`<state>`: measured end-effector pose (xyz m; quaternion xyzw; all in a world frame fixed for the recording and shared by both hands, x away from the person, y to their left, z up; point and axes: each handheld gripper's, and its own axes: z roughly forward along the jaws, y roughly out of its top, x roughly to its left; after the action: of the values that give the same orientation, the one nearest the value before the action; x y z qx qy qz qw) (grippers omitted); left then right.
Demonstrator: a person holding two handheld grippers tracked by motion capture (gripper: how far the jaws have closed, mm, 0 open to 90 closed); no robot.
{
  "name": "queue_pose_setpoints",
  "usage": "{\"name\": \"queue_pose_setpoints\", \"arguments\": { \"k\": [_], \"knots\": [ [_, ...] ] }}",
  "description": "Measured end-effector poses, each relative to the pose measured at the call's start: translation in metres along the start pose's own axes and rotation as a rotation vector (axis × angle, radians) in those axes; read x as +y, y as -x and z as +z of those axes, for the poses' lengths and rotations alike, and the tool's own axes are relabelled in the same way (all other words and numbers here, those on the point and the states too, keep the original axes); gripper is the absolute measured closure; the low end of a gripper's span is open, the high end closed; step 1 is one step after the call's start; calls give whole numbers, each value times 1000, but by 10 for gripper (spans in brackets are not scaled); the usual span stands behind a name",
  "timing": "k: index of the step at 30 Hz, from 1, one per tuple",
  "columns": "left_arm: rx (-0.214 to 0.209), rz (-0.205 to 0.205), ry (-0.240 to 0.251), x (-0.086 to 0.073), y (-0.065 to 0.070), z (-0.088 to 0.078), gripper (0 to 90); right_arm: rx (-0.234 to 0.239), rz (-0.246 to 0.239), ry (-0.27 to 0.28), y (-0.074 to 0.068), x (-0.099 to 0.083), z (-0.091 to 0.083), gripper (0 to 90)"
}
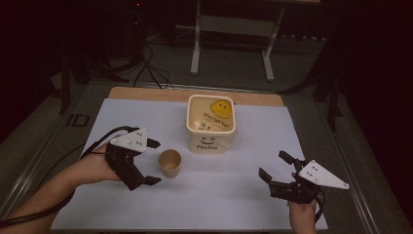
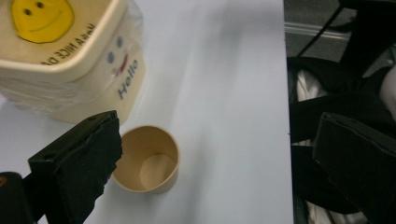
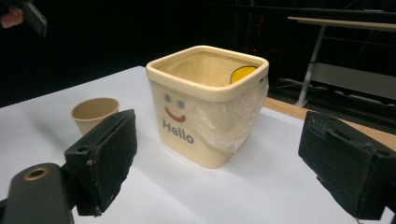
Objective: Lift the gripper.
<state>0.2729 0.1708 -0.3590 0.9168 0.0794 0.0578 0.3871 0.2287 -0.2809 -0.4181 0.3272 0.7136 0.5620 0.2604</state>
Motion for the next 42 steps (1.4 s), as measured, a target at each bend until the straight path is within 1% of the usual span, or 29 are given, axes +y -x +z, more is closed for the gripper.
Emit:
{"name": "queue_pose_setpoints", "arguments": {
  "k": [1,4,5,7,10,12,13,17,18,19,20,21,22,23,24,25,26,27,28,29,30,31,32,35,36,38,41,42],
  "knots": [
    [-11,1,-4,0,0,1,20,1,0,2,0,0,0,115],
    [-10,9,-16,1,0,4,23,0,-6,-2,-1,0,0,115],
    [-16,16,-22,1,0,7,23,0,-4,2,-1,0,0,115],
    [-18,21,-29,1,-1,9,43,2,-5,0,-1,0,0,115],
    [-21,21,-32,1,-2,11,48,1,-6,-3,-1,0,1,115],
    [-24,20,-39,1,-4,14,81,4,-5,-3,-1,-1,1,115],
    [-27,22,-42,1,-4,14,113,2,-11,-5,-1,-1,1,115],
    [-37,24,-63,-1,-7,21,137,3,-9,-5,-1,-1,1,115],
    [-42,22,-78,-2,-8,25,154,3,-9,-5,-1,-1,1,115],
    [-42,22,-78,-2,-8,25,156,3,-9,-5,-1,-1,1,115],
    [-41,25,-93,-2,-7,29,172,5,-3,-7,-1,-1,1,115],
    [-41,25,-93,-2,-7,29,195,5,-3,-7,-1,-1,1,115],
    [-32,26,-100,-2,-7,31,195,6,-4,-8,-1,-1,2,115],
    [-38,25,-105,-3,-8,34,219,5,-7,-10,-1,-1,2,115],
    [-28,32,-114,-3,-7,36,252,6,-5,-12,-1,-1,2,115],
    [-22,36,-127,-2,-7,38,252,6,-5,-12,-1,-1,2,115],
    [-28,32,-130,-3,-7,40,276,5,-6,-15,-1,-1,2,115],
    [-15,35,-140,-2,-8,42,300,4,-11,-16,-1,-1,2,115],
    [-3,34,-161,-3,-9,45,356,9,-8,-19,-1,-2,3,115],
    [-3,34,-161,-3,-9,45,373,9,-8,-19,-1,-2,3,115],
    [-3,29,-171,-3,-10,47,398,14,-4,-22,-1,-2,3,115],
    [-1,26,-179,-4,-10,49,398,14,-4,-22,-1,-2,3,115],
    [-1,26,-194,-5,-11,52,452,13,-5,-24,-1,-2,3,115],
    [-1,21,-206,-7,-13,55,518,14,-3,-24,0,-2,3,115],
    [2,23,-215,-8,-14,56,518,14,-3,-24,0,-2,3,115],
    [-1,23,-226,-10,-16,60,562,15,-4,-25,-1,-2,3,115],
    [-2,34,-245,-13,-18,65,575,15,-2,-26,-1,-2,3,115],
    [6,41,-248,-14,-18,67,578,18,-1,-30,-1,-2,4,115]
  ]
}}
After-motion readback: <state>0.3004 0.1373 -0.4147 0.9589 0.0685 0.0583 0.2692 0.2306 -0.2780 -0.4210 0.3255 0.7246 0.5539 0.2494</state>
